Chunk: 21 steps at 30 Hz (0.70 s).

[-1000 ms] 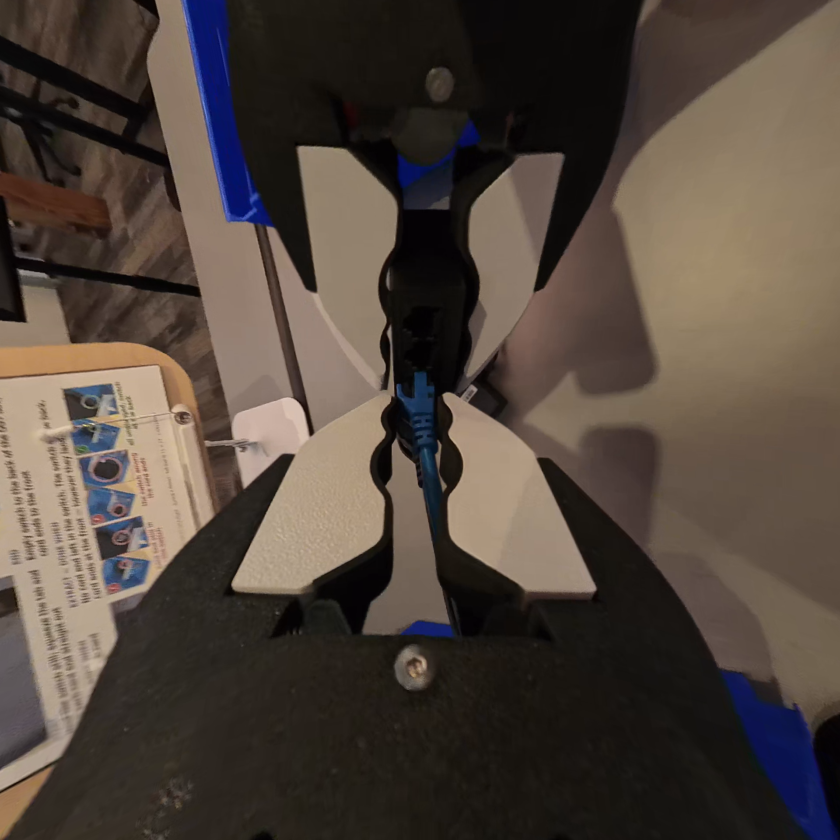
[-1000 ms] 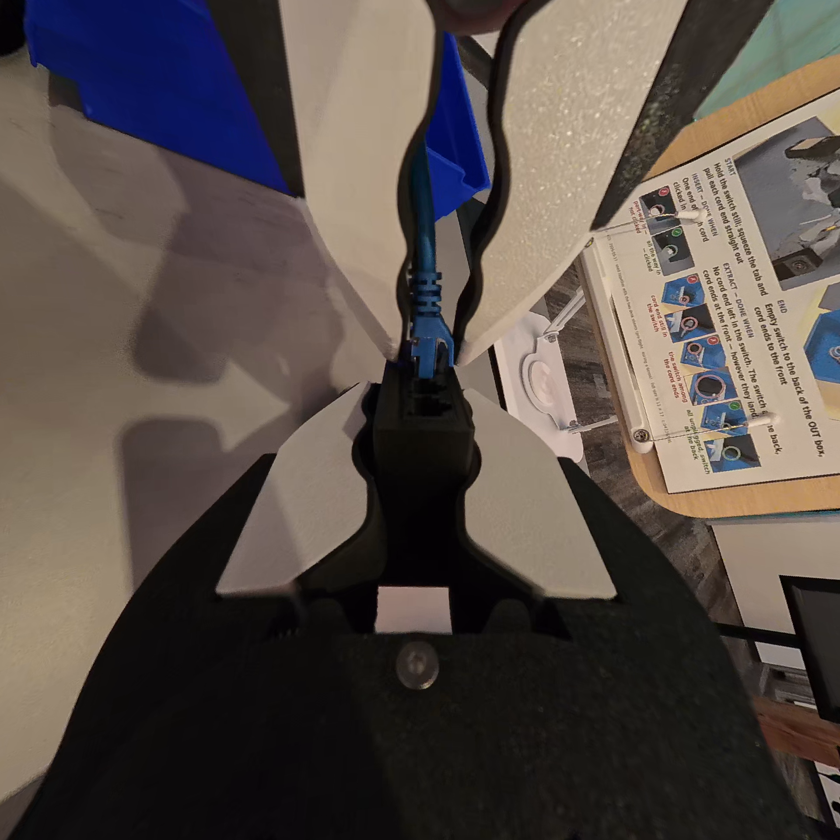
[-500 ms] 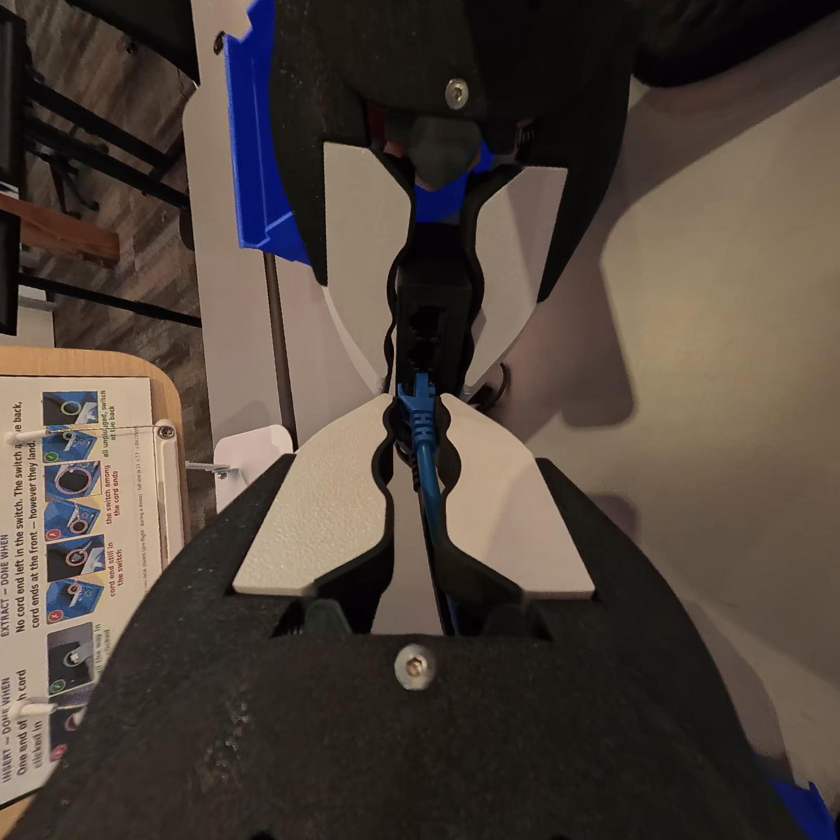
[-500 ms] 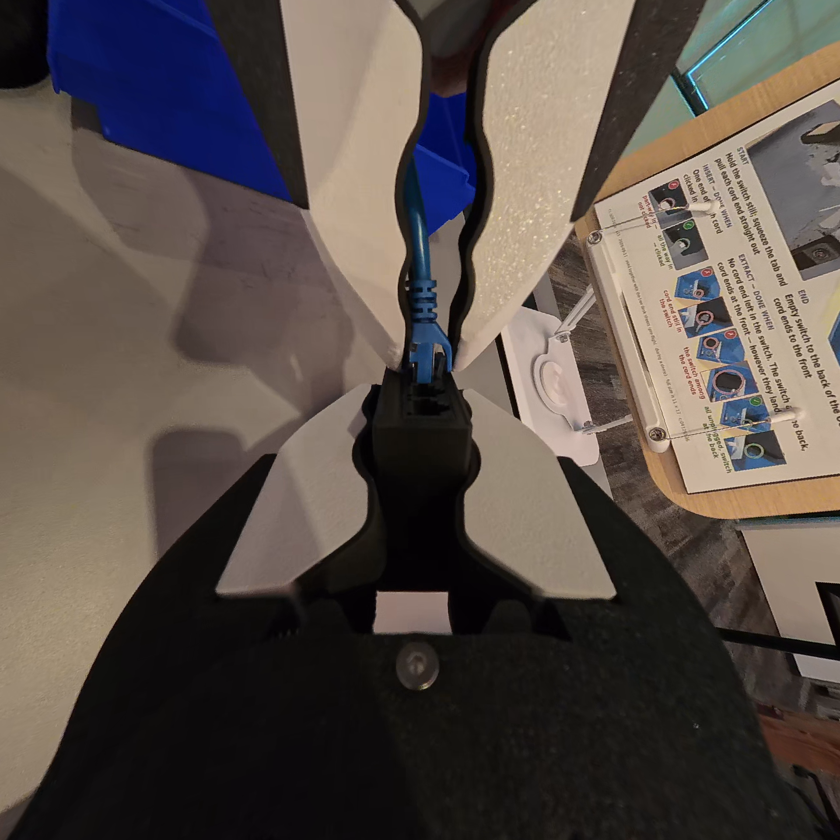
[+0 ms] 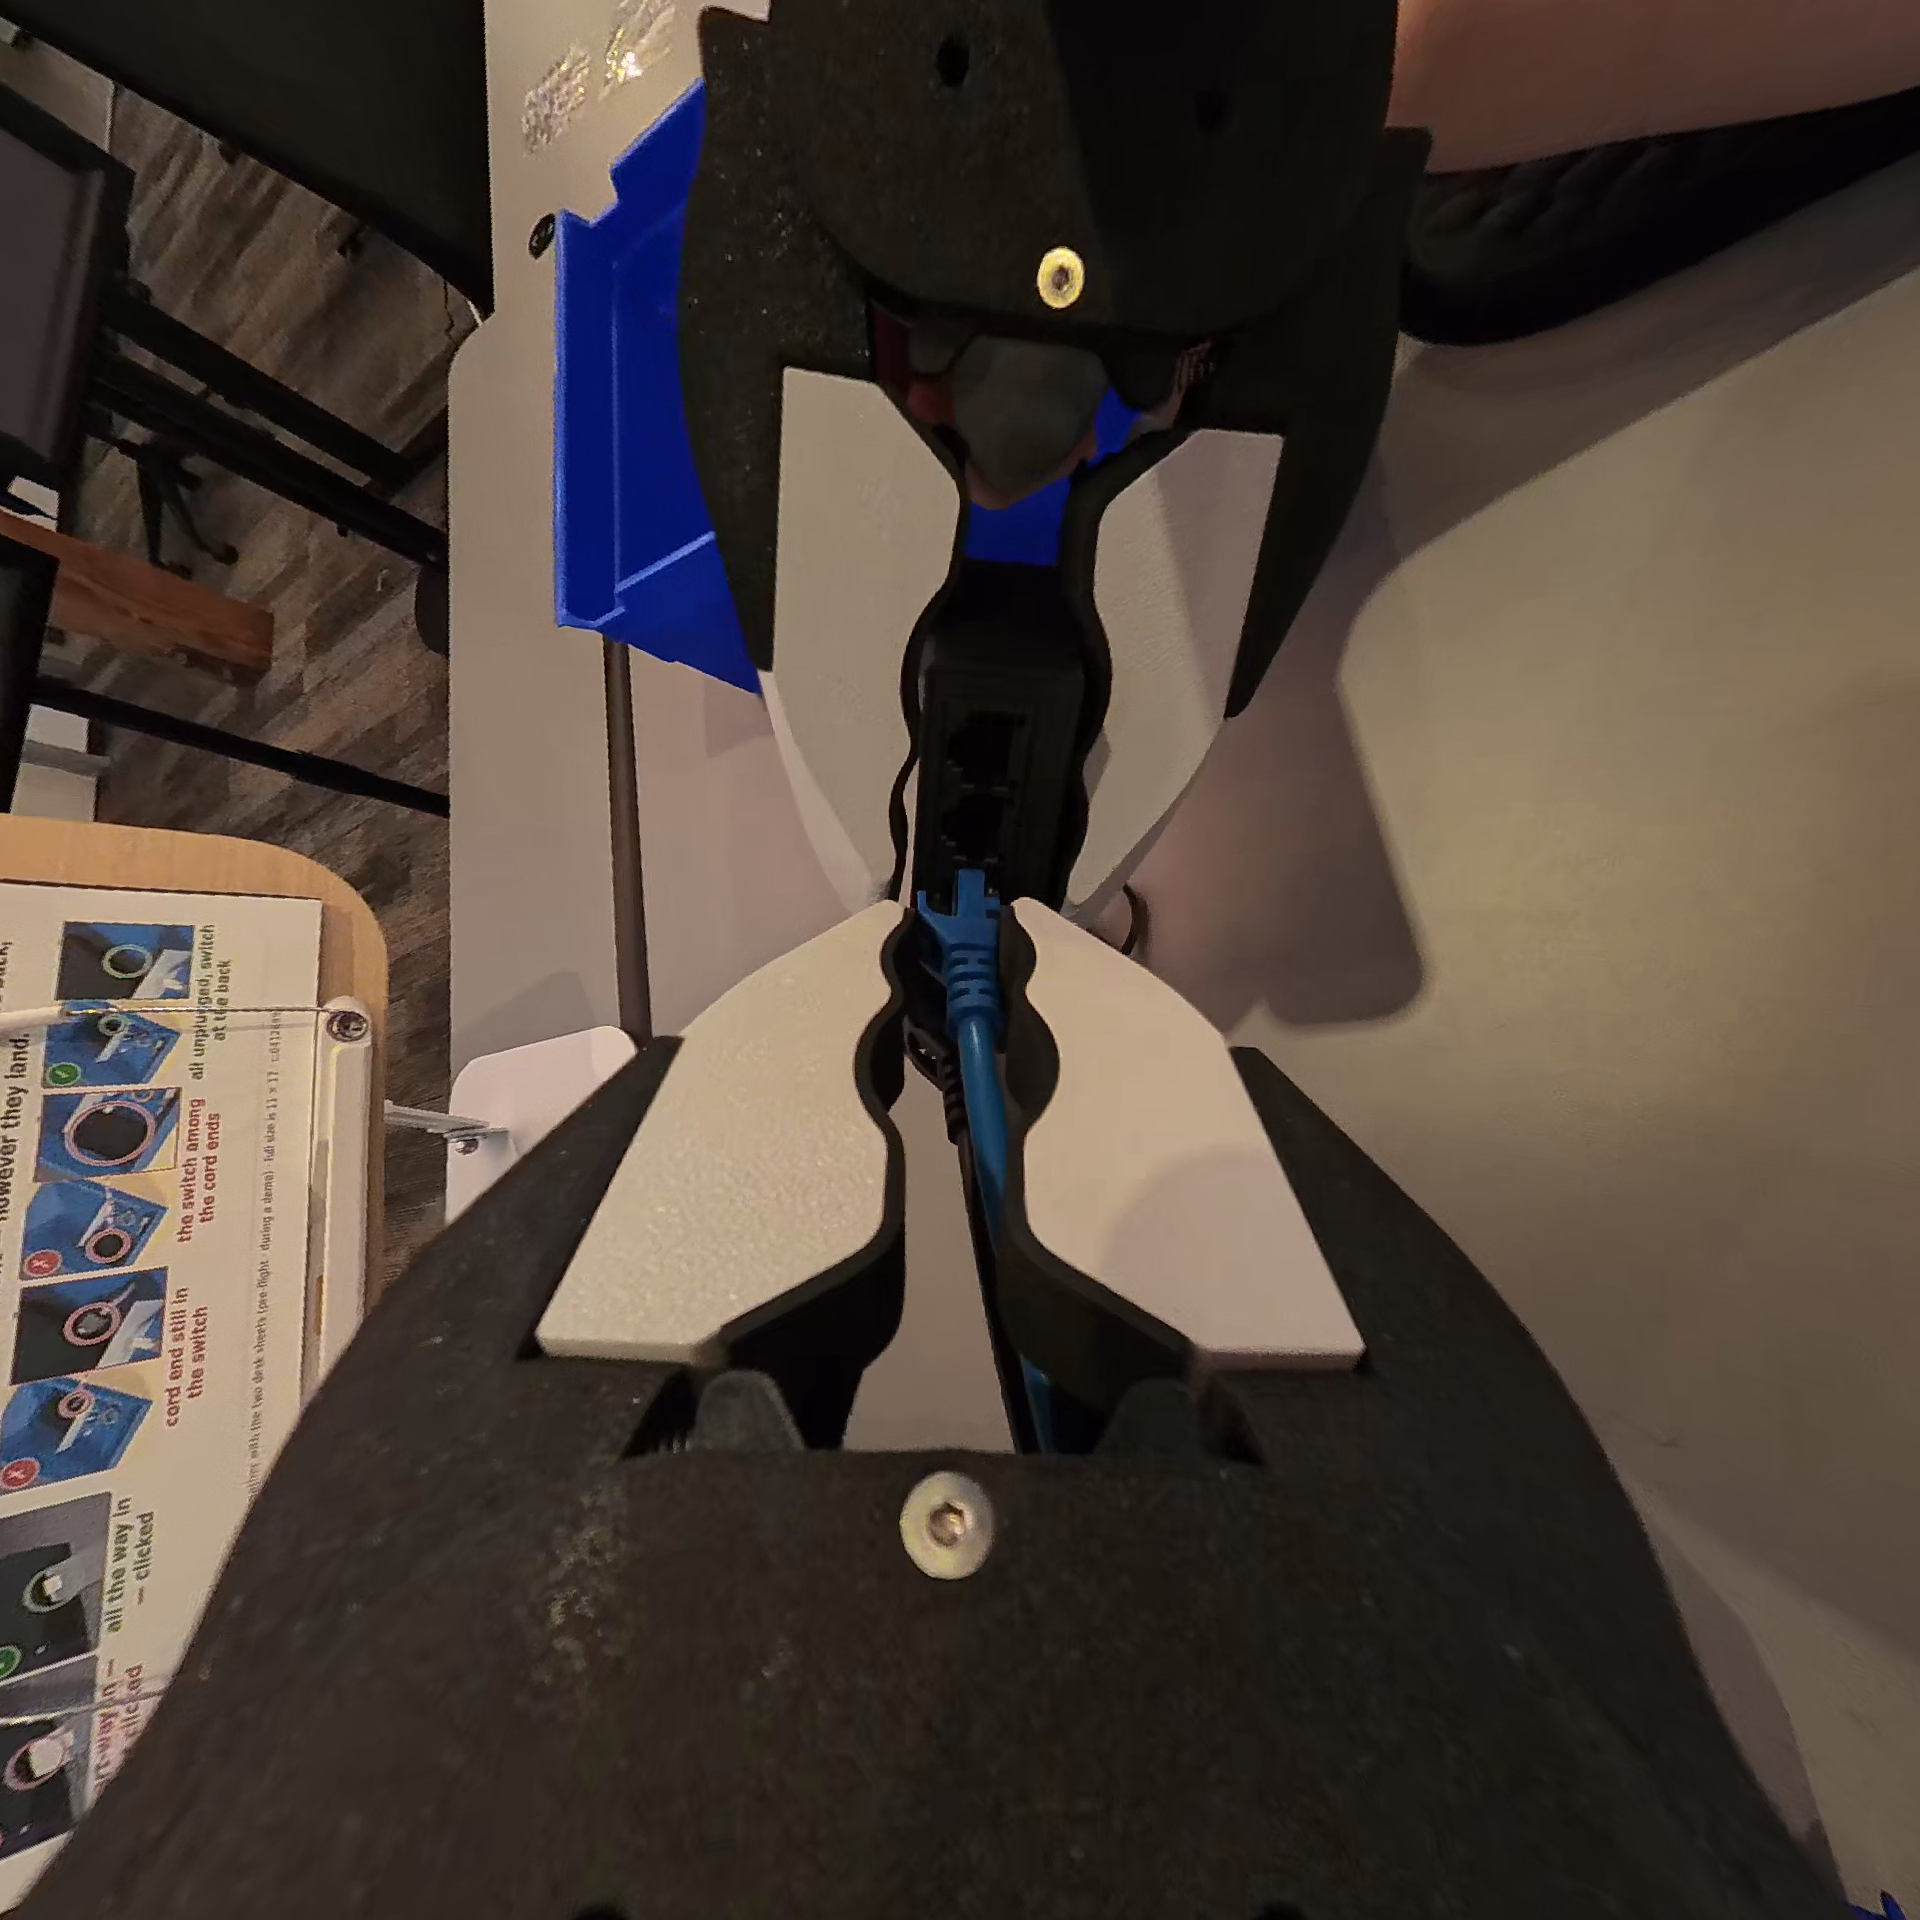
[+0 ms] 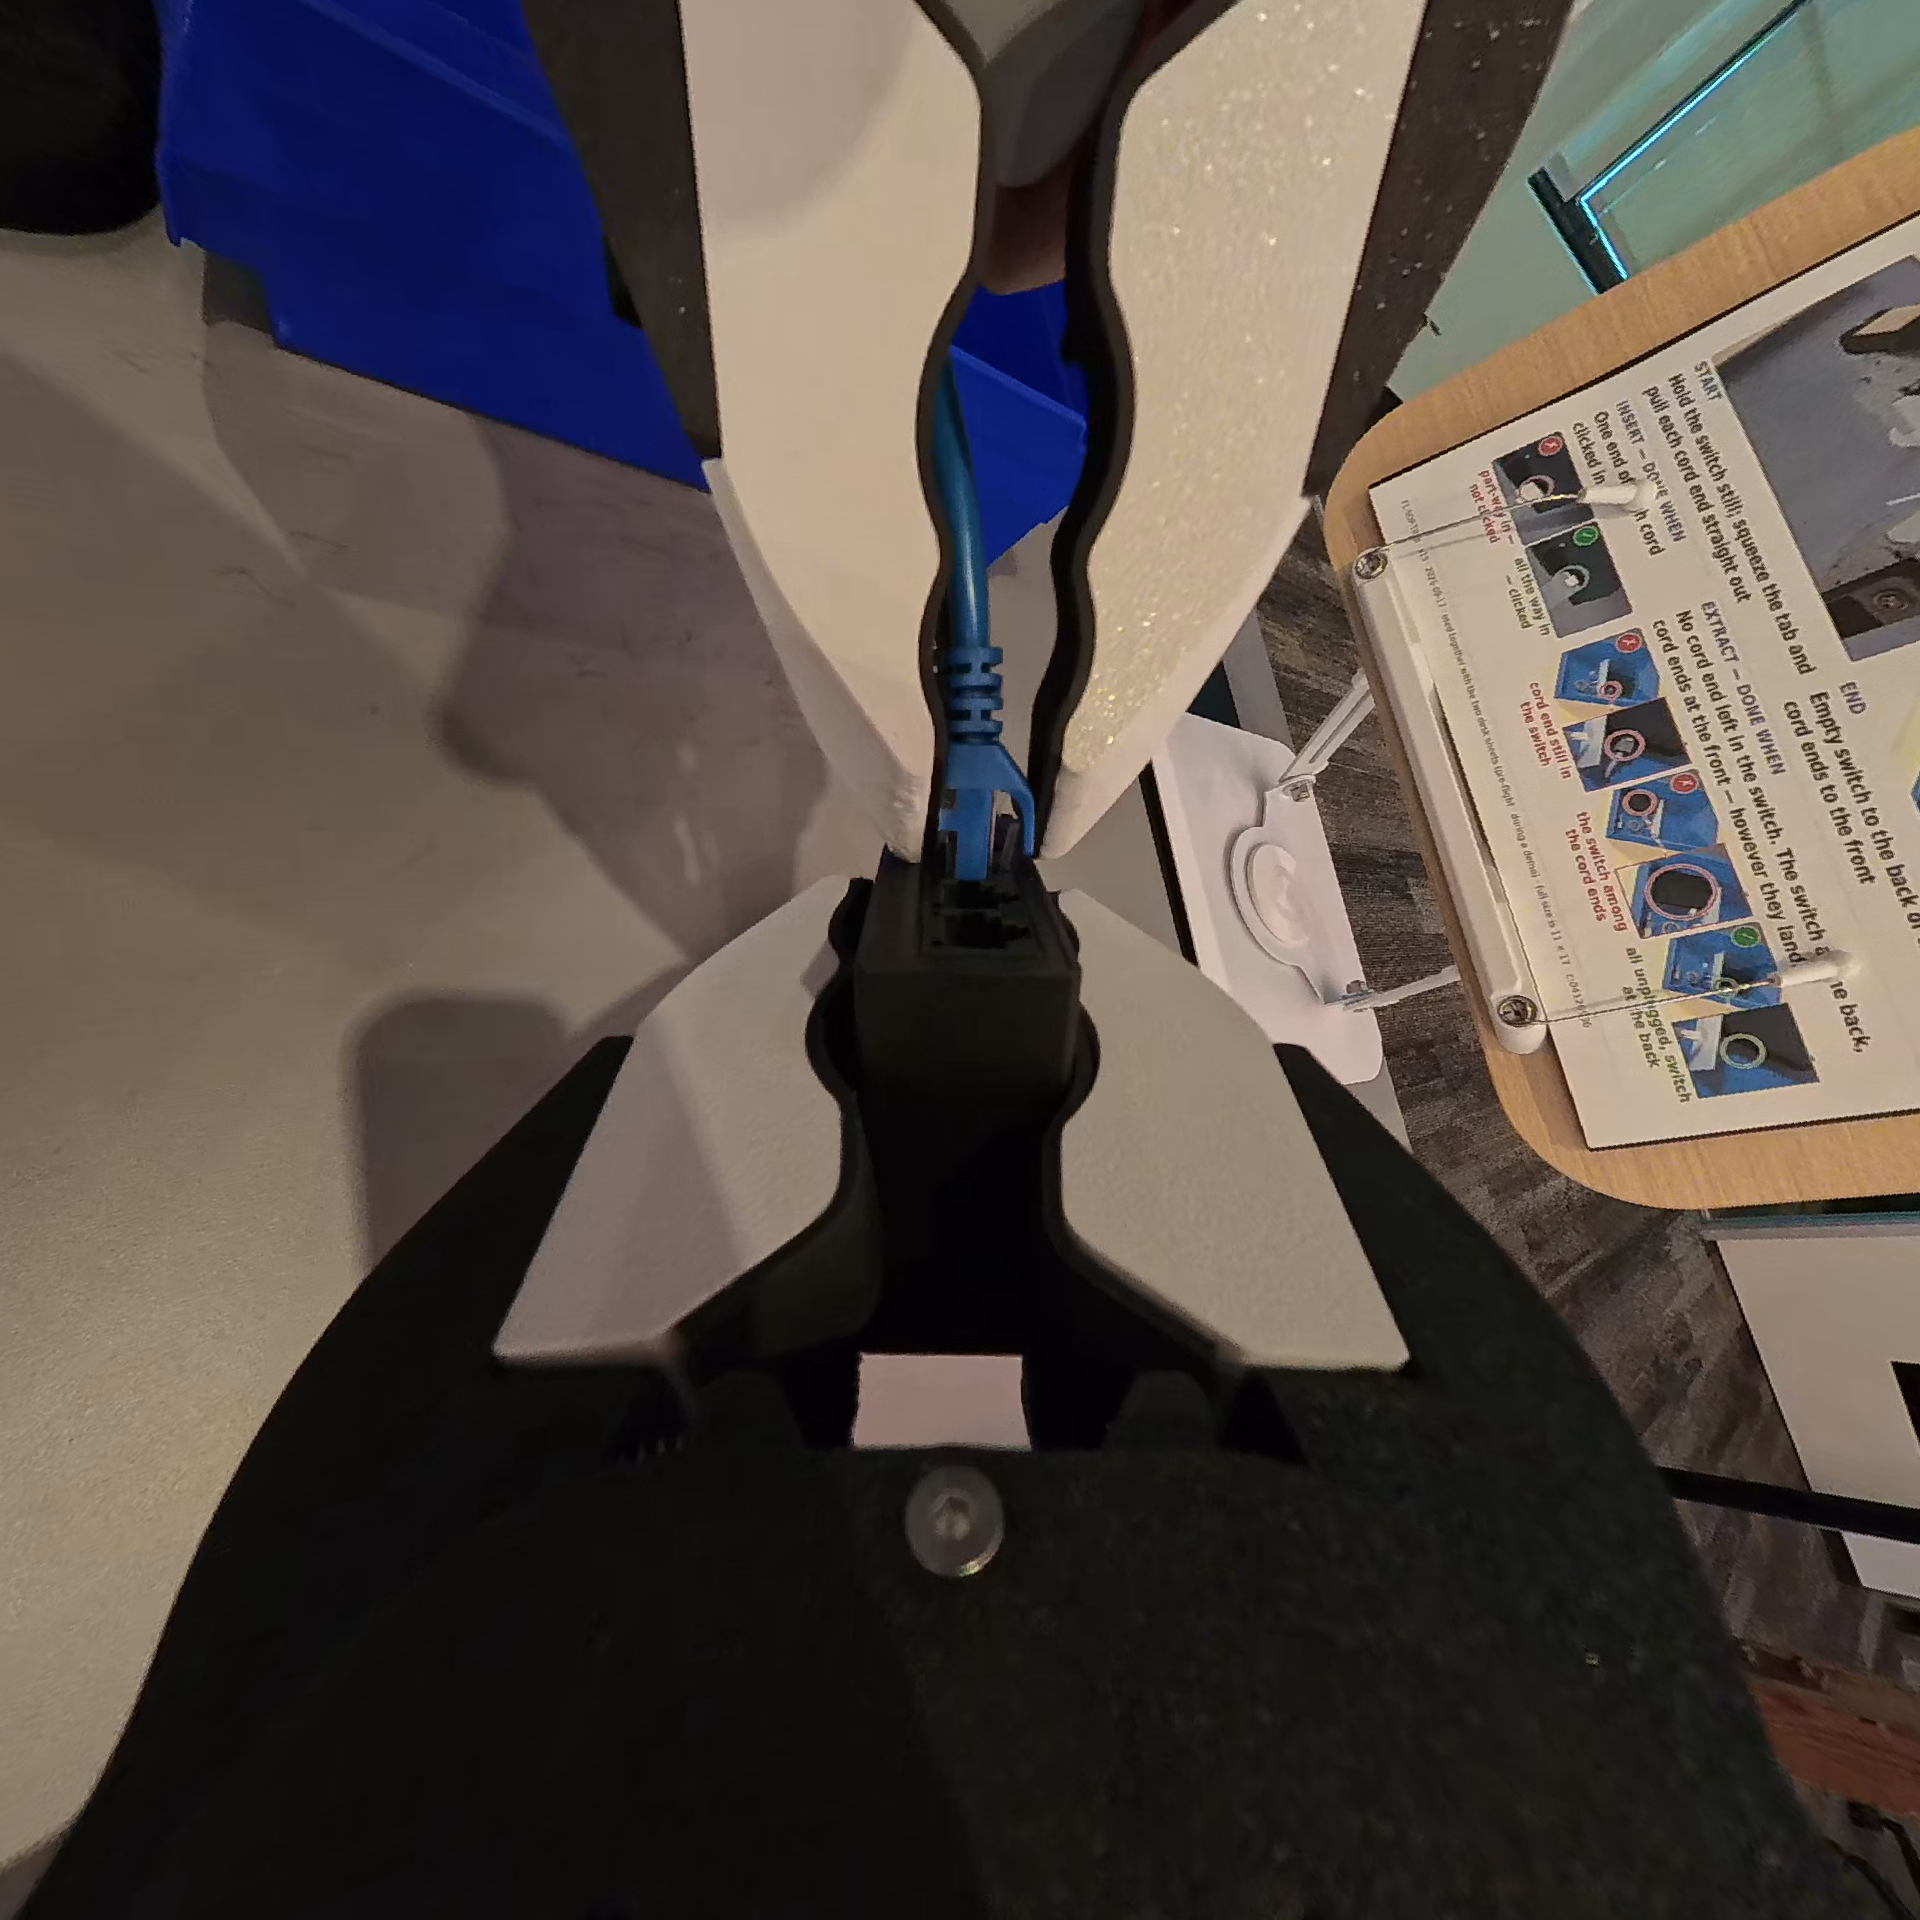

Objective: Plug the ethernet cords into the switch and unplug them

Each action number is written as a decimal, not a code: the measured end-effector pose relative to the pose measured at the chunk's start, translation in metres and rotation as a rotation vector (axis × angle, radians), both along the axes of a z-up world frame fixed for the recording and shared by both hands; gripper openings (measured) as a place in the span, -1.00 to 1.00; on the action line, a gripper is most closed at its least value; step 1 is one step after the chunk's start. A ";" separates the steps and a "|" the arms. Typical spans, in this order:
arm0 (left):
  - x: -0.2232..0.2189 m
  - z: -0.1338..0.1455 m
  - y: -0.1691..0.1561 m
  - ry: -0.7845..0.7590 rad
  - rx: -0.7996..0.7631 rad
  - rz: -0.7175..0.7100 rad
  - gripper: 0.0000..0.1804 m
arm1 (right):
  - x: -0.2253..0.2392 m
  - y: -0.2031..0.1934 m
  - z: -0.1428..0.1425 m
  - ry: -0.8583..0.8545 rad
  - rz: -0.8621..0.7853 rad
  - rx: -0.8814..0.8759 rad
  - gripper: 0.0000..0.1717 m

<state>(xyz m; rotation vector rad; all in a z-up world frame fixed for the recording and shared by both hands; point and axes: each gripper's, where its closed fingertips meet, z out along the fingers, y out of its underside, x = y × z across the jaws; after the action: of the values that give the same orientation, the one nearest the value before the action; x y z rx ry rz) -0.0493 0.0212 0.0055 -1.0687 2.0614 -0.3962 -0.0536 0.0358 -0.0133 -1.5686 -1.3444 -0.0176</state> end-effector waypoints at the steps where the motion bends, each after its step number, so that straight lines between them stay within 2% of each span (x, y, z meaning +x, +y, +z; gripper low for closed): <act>1: 0.000 0.000 0.000 0.007 -0.007 0.000 -0.85 | 0.000 0.000 0.000 0.000 -0.002 0.000 -0.65; 13: -0.002 -0.003 -0.002 0.101 -0.014 0.014 -0.86 | -0.002 -0.003 -0.002 0.023 0.028 -0.034 -0.65; 21: -0.001 0.000 -0.005 0.050 -0.047 0.003 -0.86 | -0.002 -0.005 0.003 0.019 0.032 -0.012 -0.65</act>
<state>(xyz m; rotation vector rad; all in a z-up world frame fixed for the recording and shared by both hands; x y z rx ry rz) -0.0501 0.0160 0.0053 -1.1196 2.1041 -0.4219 -0.0556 0.0304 -0.0098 -1.5533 -1.3563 0.0252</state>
